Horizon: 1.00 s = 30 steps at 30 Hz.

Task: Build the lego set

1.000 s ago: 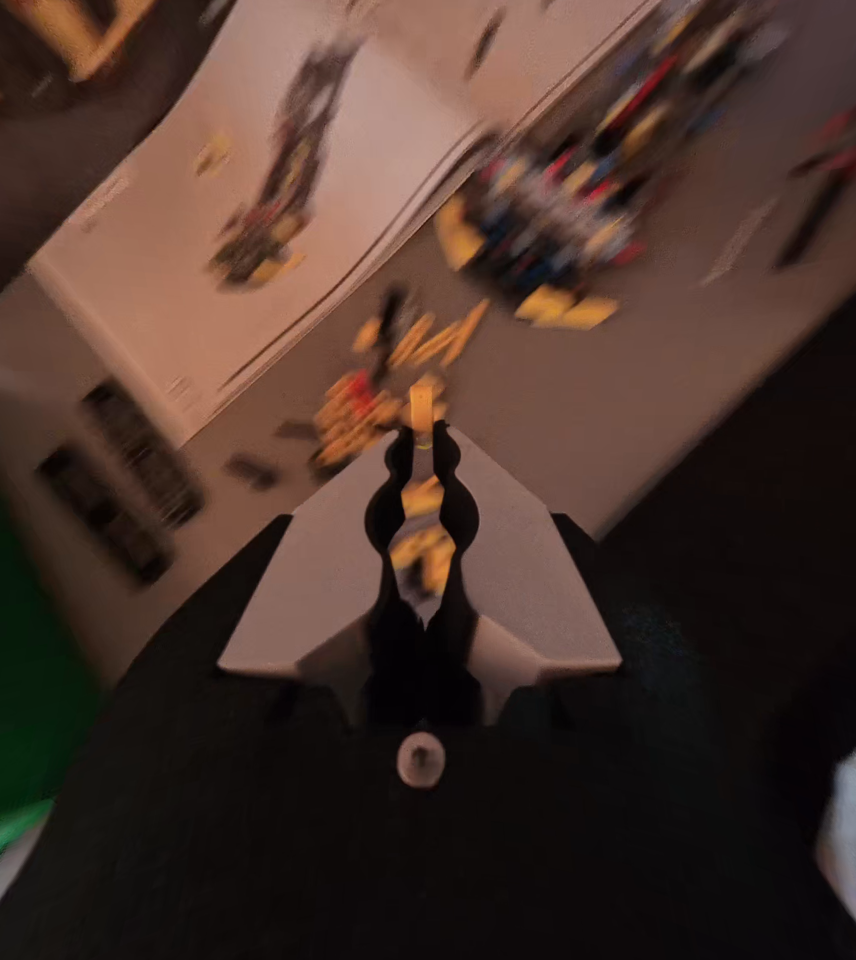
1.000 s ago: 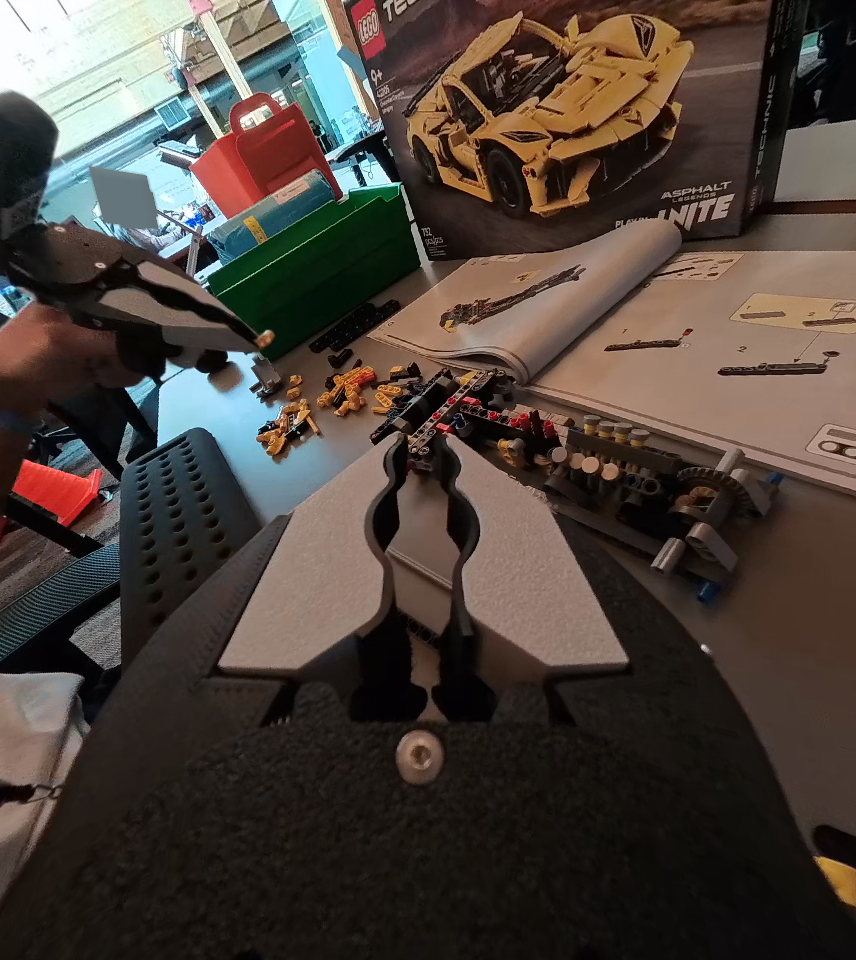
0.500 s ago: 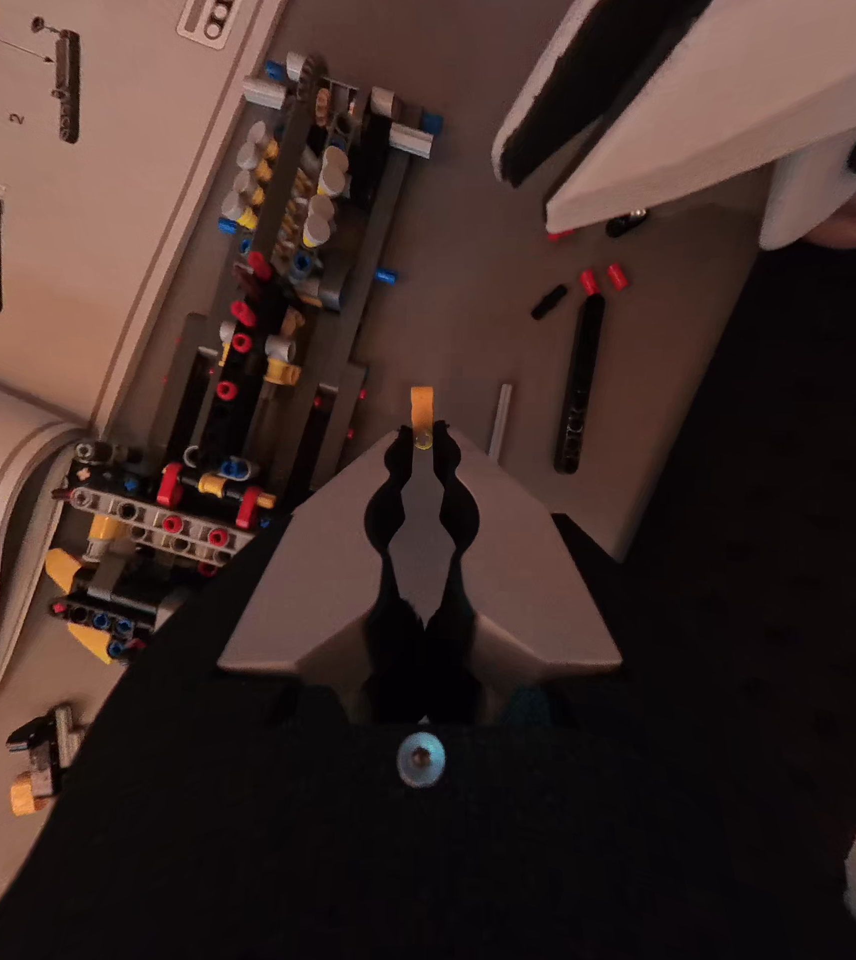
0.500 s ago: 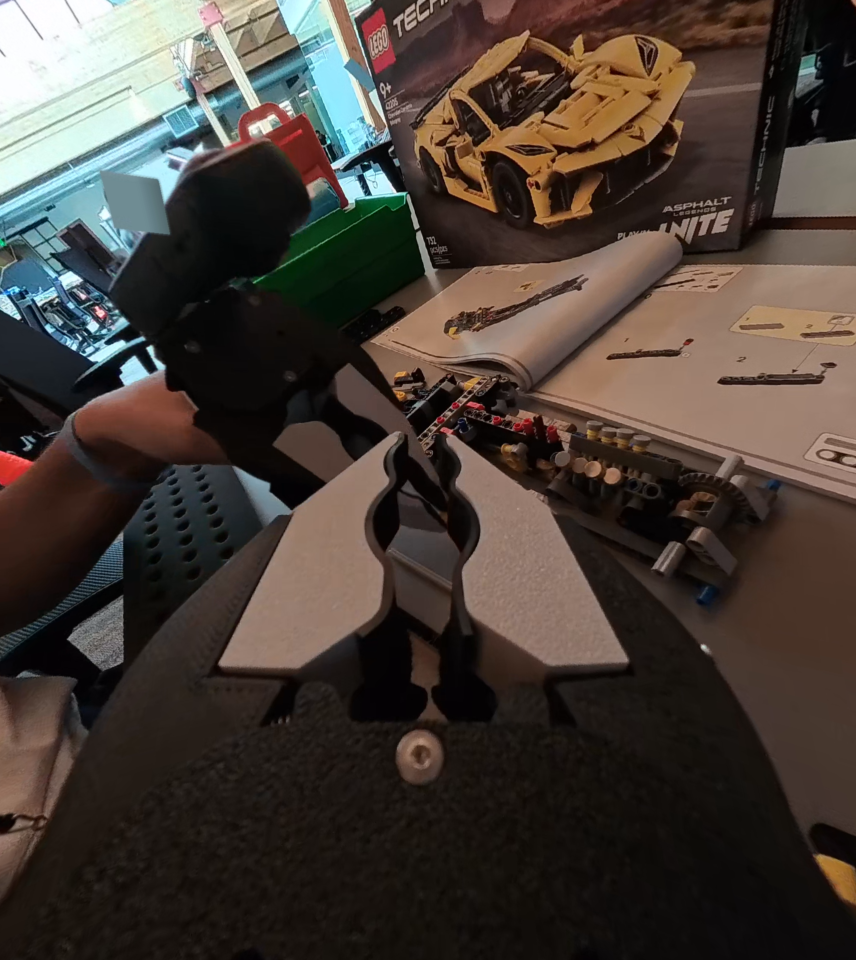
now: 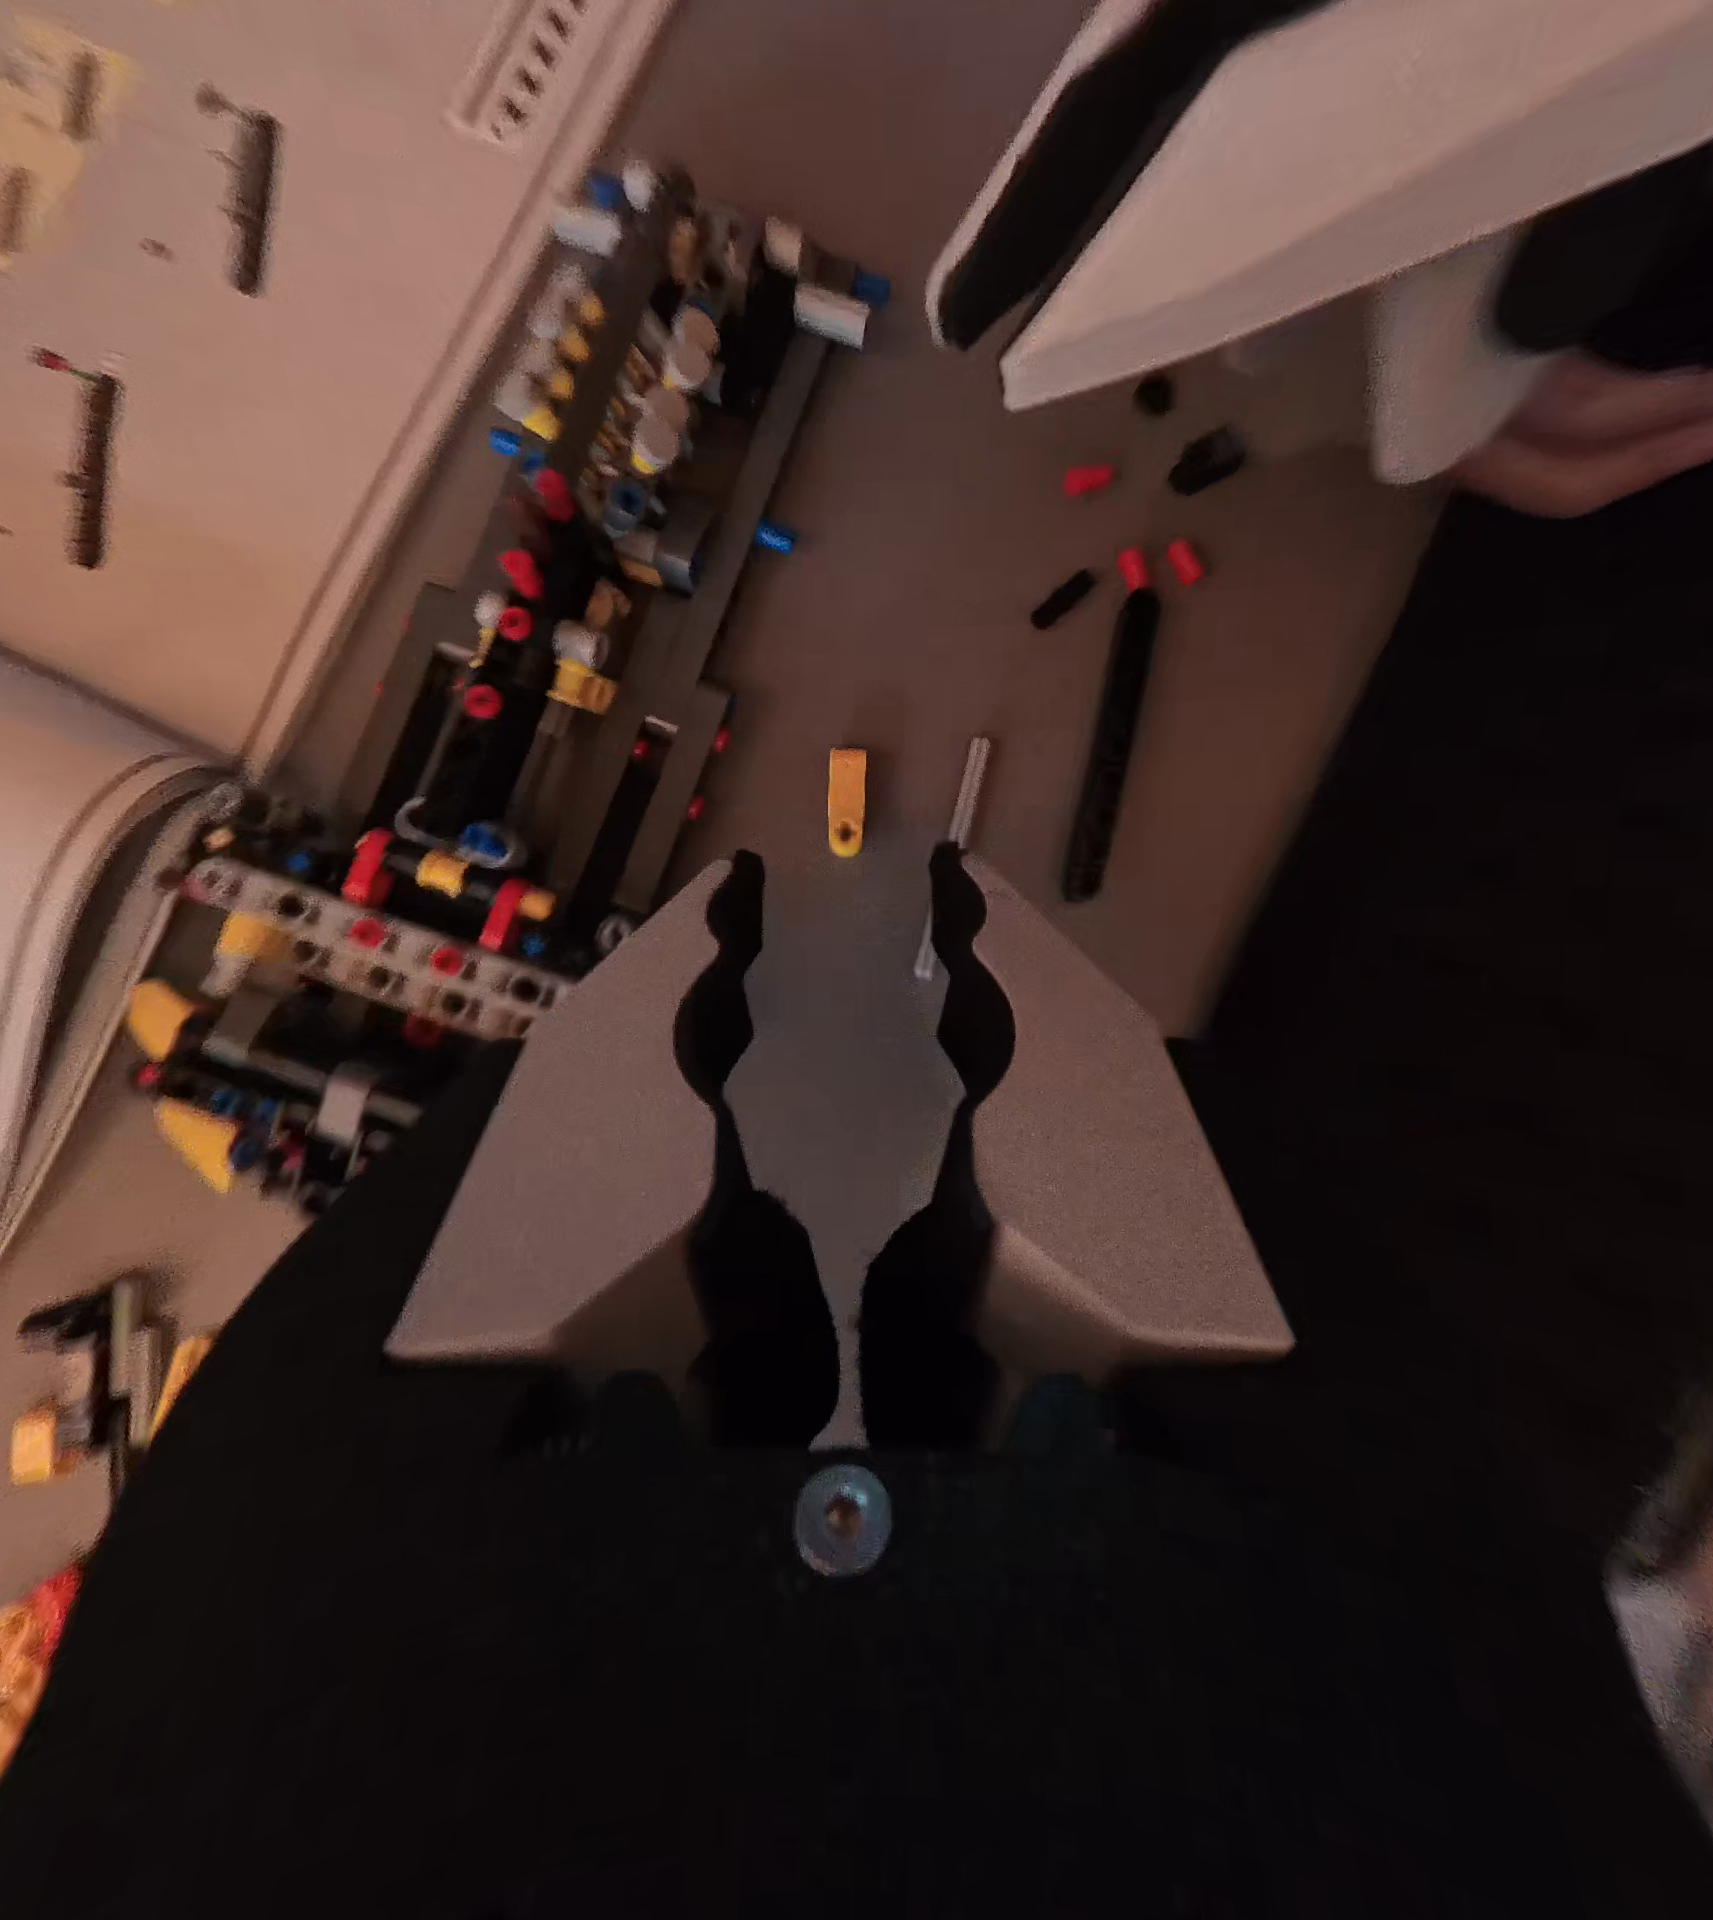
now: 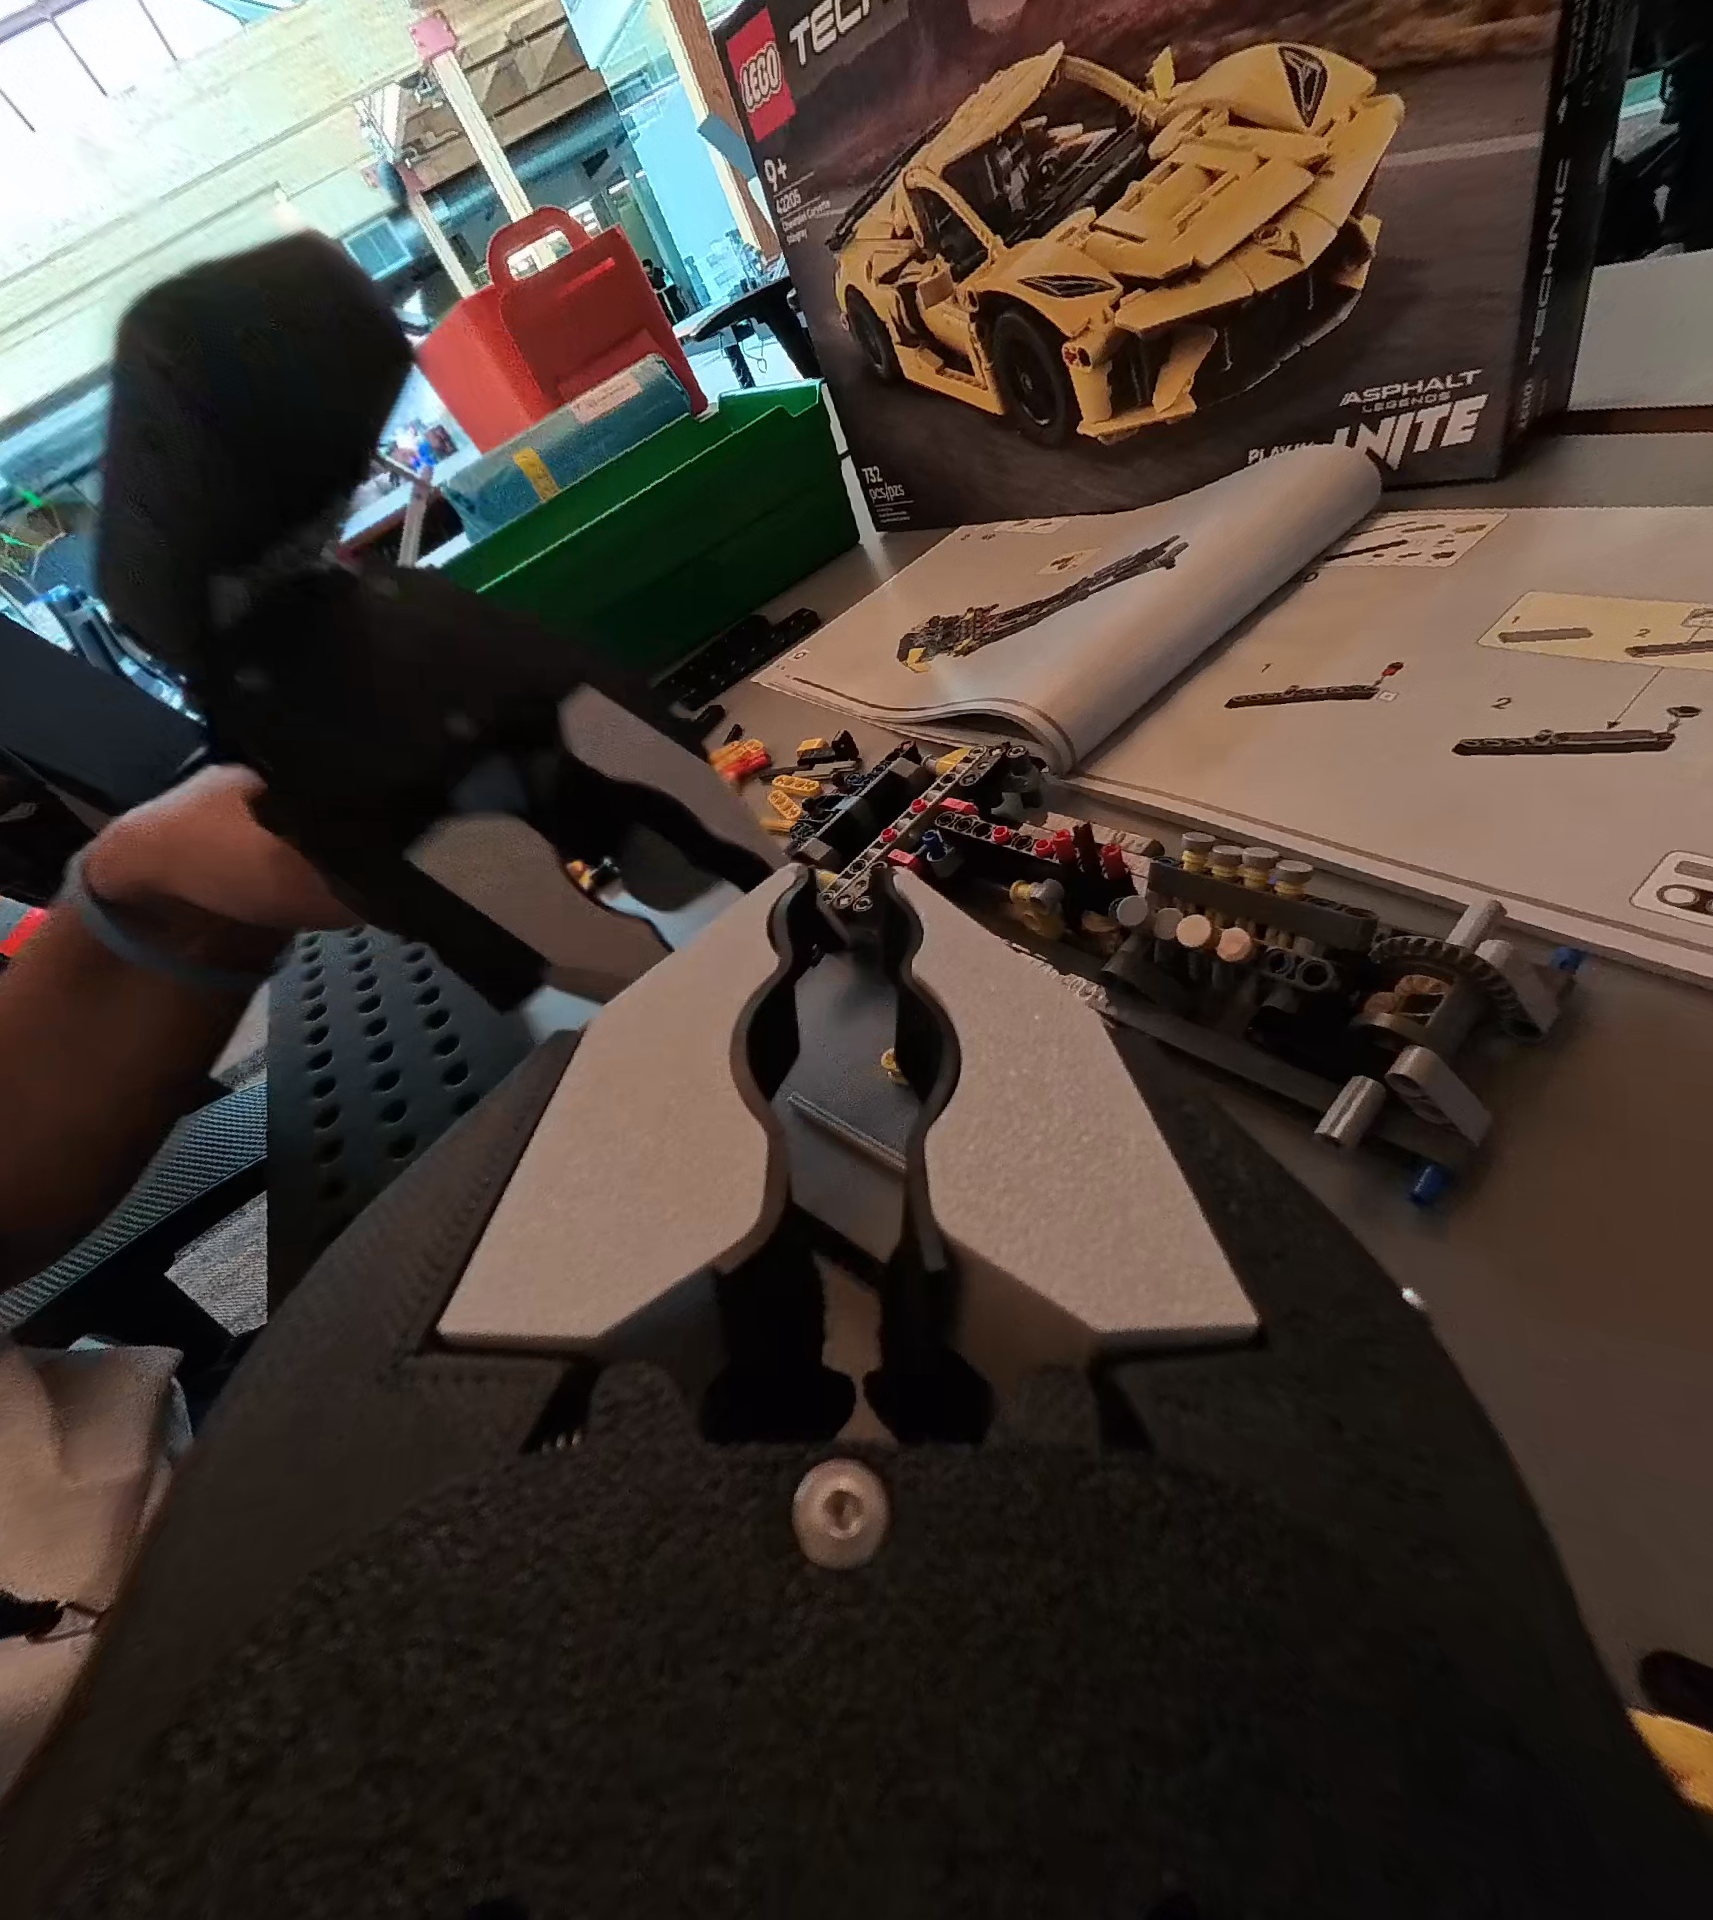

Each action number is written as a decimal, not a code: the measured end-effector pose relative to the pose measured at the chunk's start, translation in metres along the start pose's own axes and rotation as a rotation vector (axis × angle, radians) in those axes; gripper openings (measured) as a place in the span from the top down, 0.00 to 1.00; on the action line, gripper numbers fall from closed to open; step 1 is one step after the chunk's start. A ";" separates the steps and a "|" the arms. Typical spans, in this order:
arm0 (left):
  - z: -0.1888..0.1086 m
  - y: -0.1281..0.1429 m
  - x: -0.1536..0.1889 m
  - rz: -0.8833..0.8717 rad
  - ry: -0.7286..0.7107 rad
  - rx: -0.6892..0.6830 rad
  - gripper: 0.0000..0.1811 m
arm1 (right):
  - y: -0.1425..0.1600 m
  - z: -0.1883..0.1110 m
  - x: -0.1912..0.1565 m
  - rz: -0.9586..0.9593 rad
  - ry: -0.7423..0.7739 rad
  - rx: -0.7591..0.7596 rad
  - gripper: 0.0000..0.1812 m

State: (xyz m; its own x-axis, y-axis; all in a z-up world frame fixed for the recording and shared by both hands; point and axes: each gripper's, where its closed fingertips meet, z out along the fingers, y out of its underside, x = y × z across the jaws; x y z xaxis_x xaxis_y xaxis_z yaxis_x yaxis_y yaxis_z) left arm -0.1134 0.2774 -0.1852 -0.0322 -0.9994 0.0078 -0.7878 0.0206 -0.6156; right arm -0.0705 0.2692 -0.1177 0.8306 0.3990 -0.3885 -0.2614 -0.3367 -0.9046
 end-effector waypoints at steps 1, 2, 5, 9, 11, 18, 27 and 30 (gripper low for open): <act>-0.016 -0.001 -0.003 -0.030 0.002 0.050 0.82 | 0.000 0.000 0.000 0.002 0.000 -0.001 0.94; -0.033 0.001 -0.010 -0.072 -0.008 0.094 0.82 | 0.000 0.000 0.000 0.004 -0.001 -0.001 0.94; -0.079 0.039 -0.057 -0.218 -0.129 0.122 0.82 | 0.001 0.000 0.000 0.005 -0.001 -0.004 0.94; -0.116 0.115 -0.104 -0.336 -0.283 0.034 0.85 | 0.001 0.001 0.001 0.009 -0.002 -0.009 0.94; -0.124 0.142 -0.113 -0.369 -0.319 -0.003 0.85 | 0.002 0.001 0.001 0.014 -0.002 -0.011 0.94; -0.112 0.156 -0.127 -0.421 -0.346 -0.015 0.85 | 0.003 0.002 0.002 0.028 -0.008 -0.019 0.94; -0.090 0.158 -0.137 -0.403 -0.308 -0.069 0.80 | 0.002 0.002 0.002 0.047 -0.021 -0.016 0.94; -0.085 0.157 -0.137 -0.394 -0.283 -0.084 0.80 | 0.003 0.003 0.002 0.044 -0.021 -0.021 0.94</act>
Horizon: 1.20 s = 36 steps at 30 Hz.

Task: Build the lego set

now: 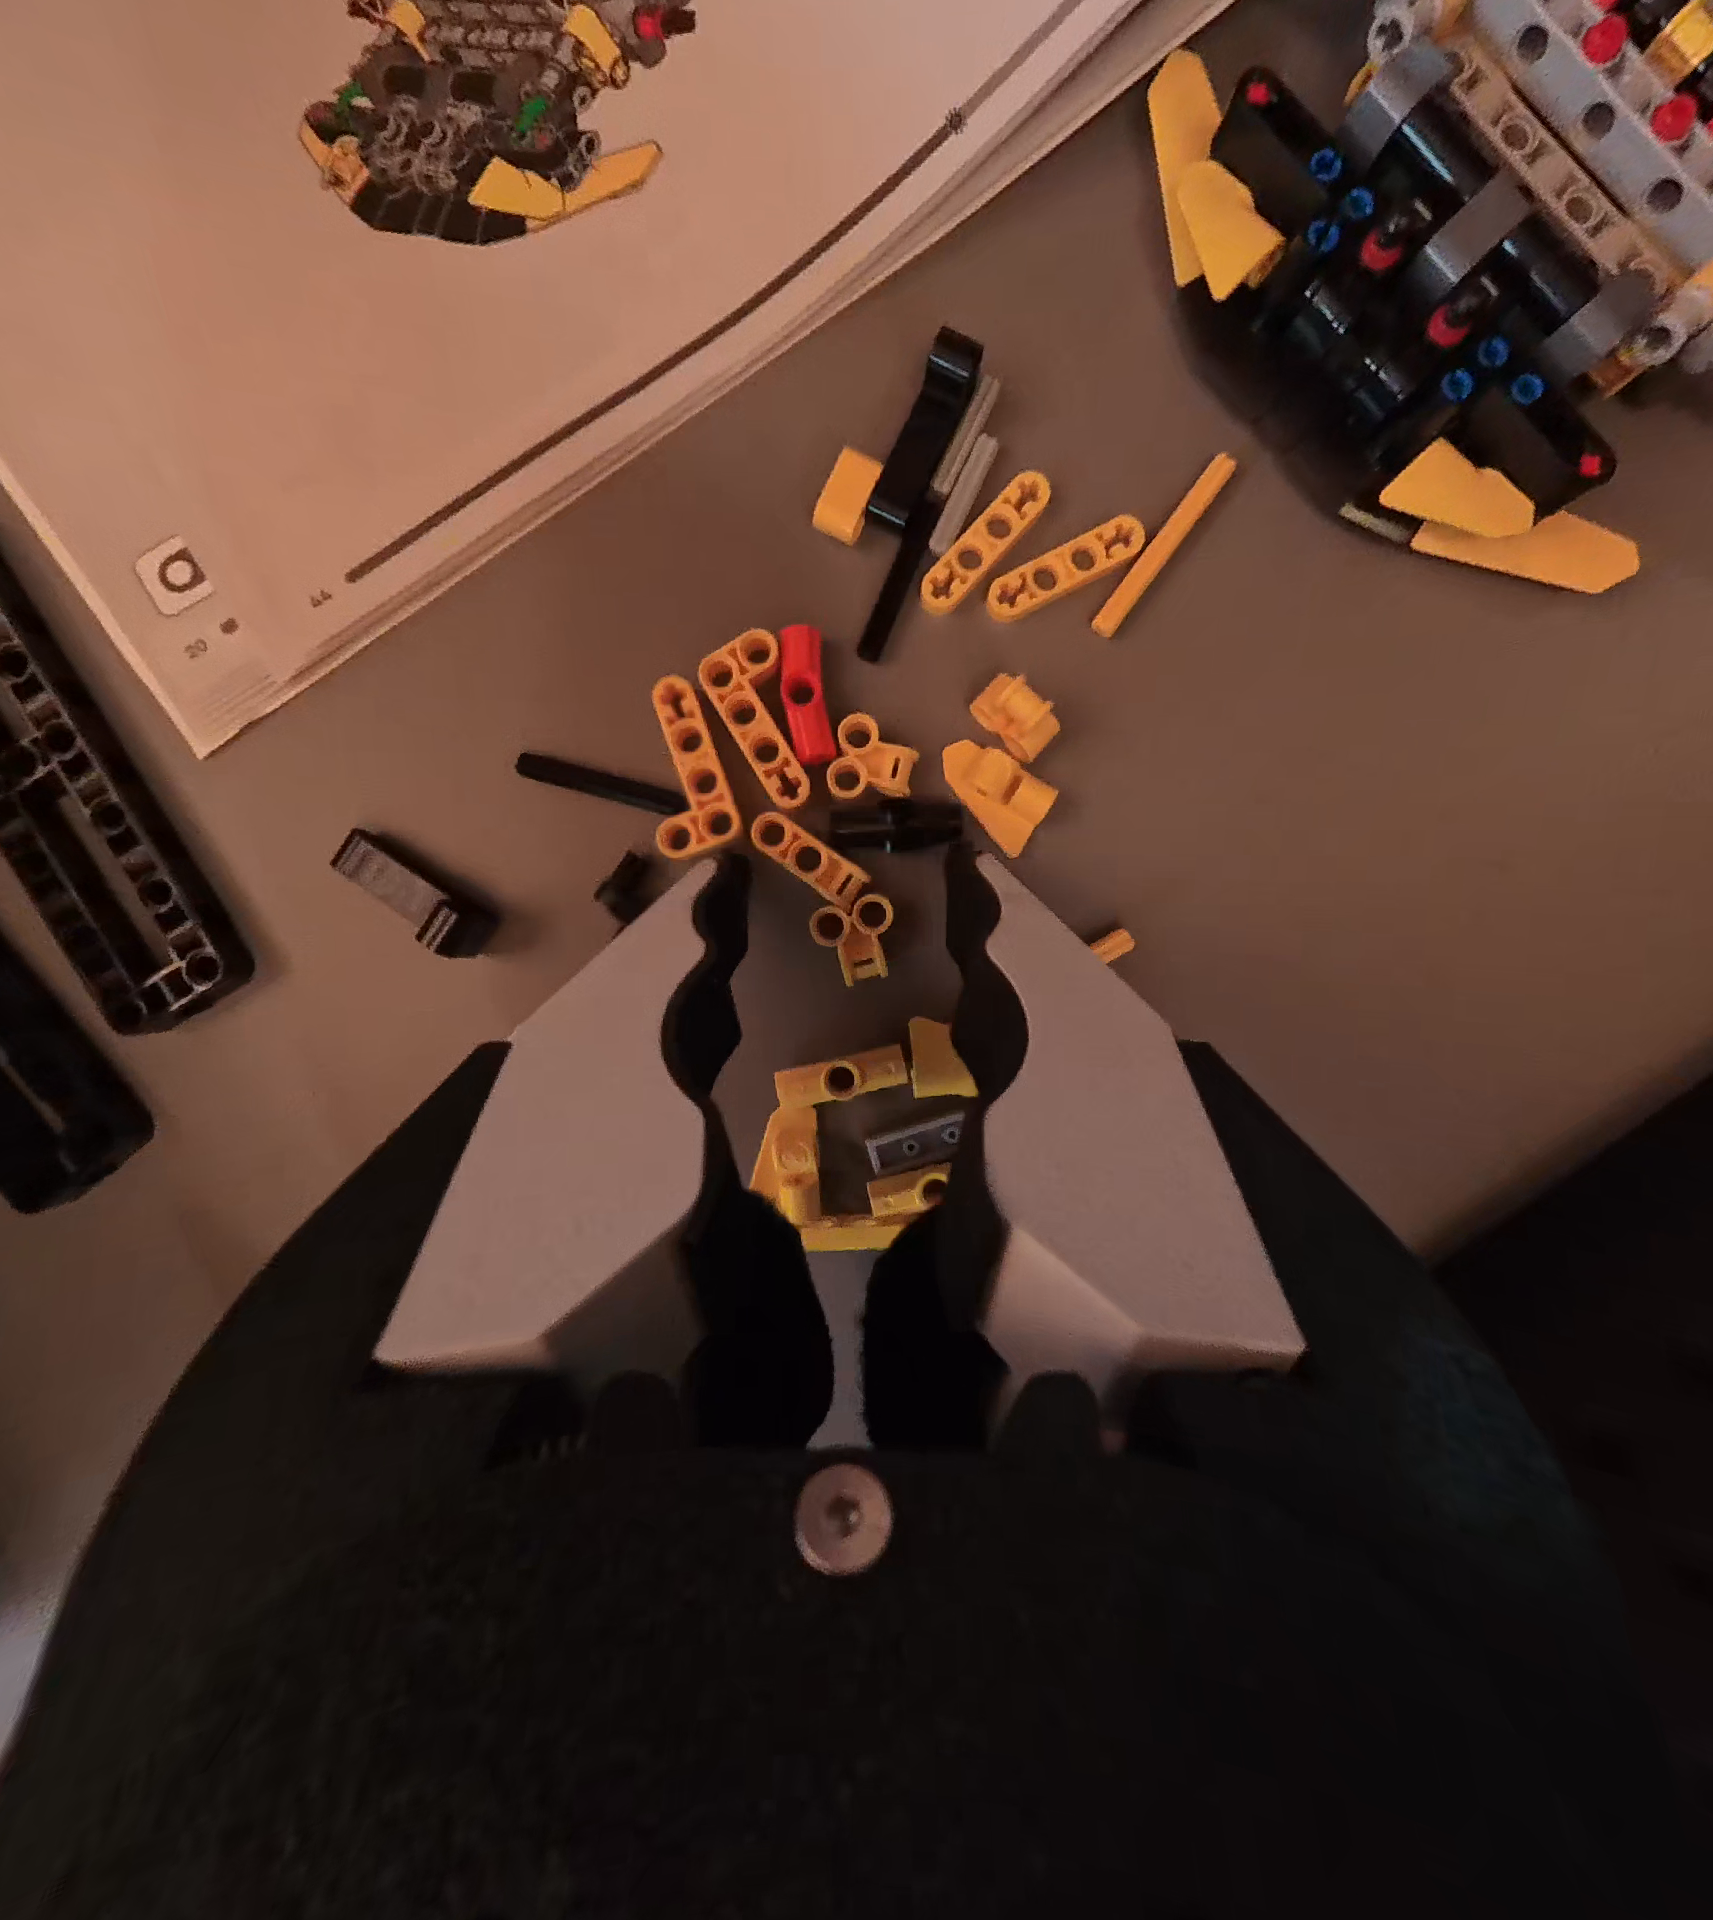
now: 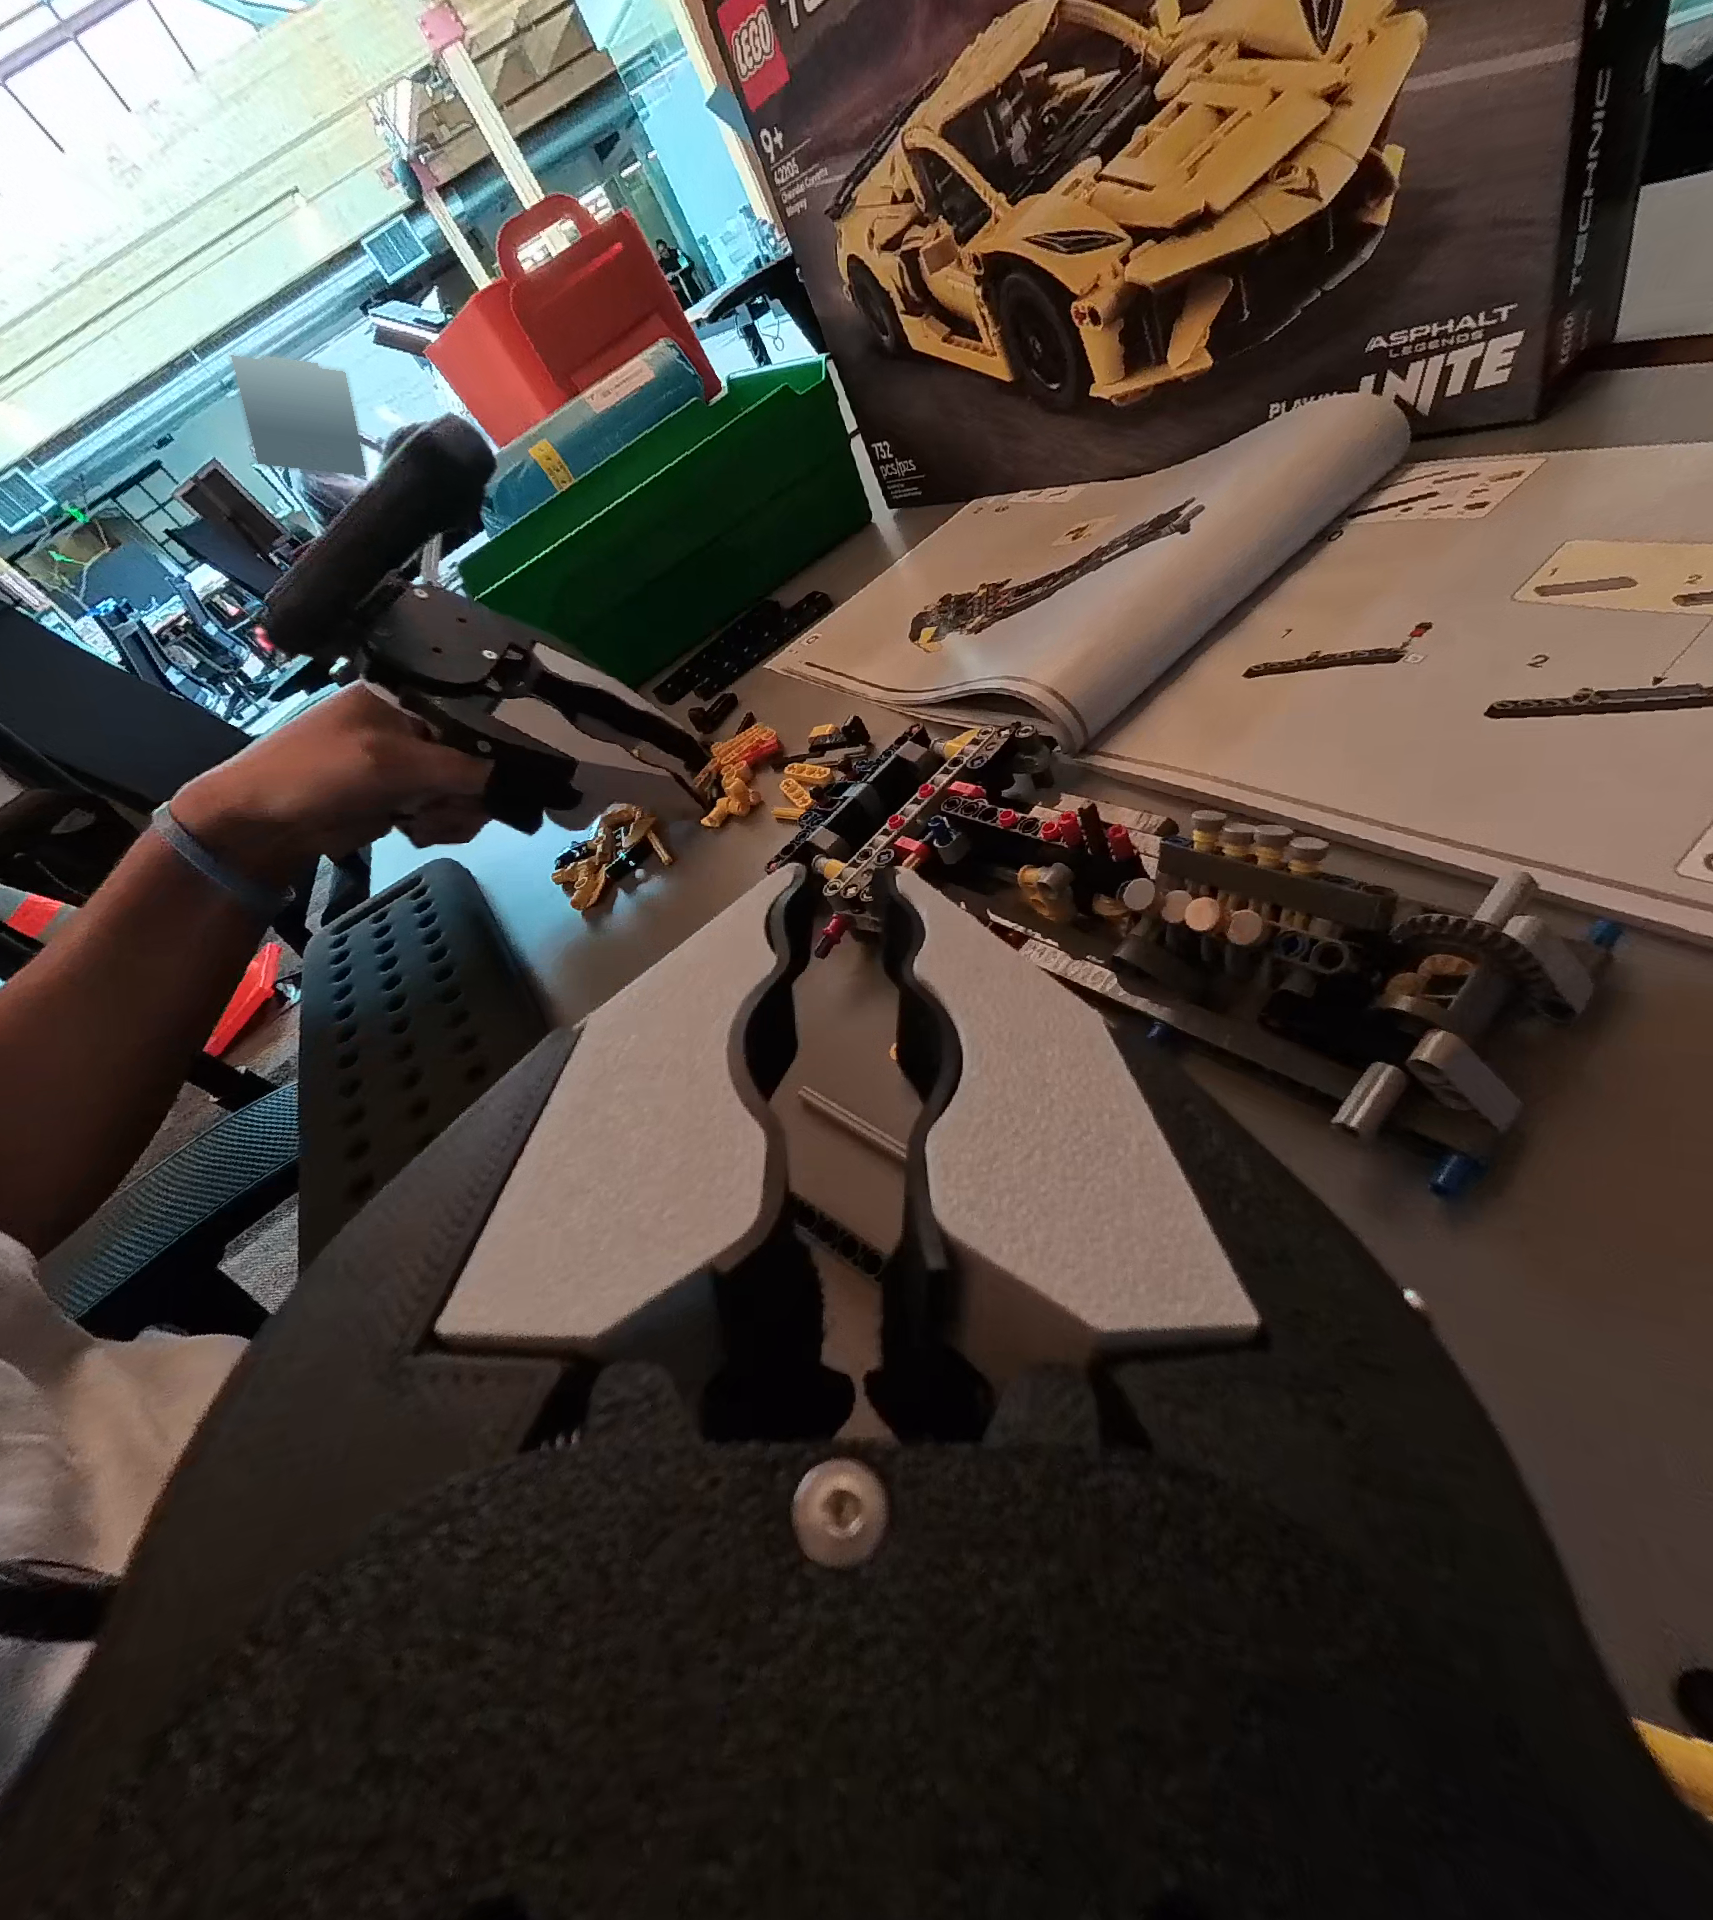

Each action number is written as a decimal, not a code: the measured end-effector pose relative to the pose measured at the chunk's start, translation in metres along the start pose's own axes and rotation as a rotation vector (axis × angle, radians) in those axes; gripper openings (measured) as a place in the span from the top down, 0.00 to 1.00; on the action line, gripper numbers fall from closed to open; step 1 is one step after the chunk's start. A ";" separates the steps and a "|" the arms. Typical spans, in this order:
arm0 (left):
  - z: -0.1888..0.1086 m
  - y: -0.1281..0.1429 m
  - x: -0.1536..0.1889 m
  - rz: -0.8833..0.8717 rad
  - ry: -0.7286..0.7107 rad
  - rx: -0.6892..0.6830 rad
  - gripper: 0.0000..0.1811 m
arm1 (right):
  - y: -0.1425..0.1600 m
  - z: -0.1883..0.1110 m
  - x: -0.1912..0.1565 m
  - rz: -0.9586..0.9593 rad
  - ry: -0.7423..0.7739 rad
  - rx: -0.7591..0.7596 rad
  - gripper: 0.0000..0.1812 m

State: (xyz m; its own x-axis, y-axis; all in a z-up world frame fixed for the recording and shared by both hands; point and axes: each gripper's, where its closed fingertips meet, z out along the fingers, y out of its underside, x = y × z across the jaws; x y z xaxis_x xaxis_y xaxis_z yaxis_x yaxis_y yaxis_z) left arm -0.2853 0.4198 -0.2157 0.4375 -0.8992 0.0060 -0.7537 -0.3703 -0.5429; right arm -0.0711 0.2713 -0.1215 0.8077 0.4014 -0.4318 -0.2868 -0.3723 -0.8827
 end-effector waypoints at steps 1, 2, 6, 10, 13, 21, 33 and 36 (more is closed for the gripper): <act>0.001 -0.001 0.000 0.007 0.006 -0.001 0.80 | 0.000 0.000 0.000 -0.002 0.001 -0.001 0.94; 0.001 -0.001 0.000 0.015 0.010 -0.004 0.80 | 0.000 0.000 0.000 -0.002 0.002 -0.001 0.94; 0.000 -0.001 -0.002 0.048 0.026 -0.025 0.86 | 0.000 0.000 0.001 0.006 0.000 -0.001 0.94; 0.000 0.000 -0.004 0.053 0.031 -0.038 0.89 | 0.000 0.000 0.001 0.011 -0.004 -0.004 0.93; 0.000 0.000 -0.006 0.055 0.018 -0.045 0.94 | 0.000 0.000 0.000 0.009 -0.004 -0.003 0.93; -0.003 0.003 -0.013 0.068 -0.007 -0.035 0.95 | 0.001 0.000 0.001 0.006 0.002 -0.004 0.93; -0.031 -0.055 0.089 0.268 0.183 0.215 0.96 | 0.001 0.001 0.000 0.005 -0.001 -0.007 0.93; -0.006 -0.053 0.147 0.394 0.280 0.159 0.95 | 0.001 0.001 0.001 0.004 0.004 -0.006 0.93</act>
State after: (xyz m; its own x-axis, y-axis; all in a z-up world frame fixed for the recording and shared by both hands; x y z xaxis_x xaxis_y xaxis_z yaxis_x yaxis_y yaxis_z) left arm -0.1838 0.3058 -0.1812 -0.0299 -0.9995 -0.0116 -0.7413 0.0300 -0.6705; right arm -0.0711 0.2721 -0.1227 0.8085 0.3969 -0.4345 -0.2870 -0.3786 -0.8799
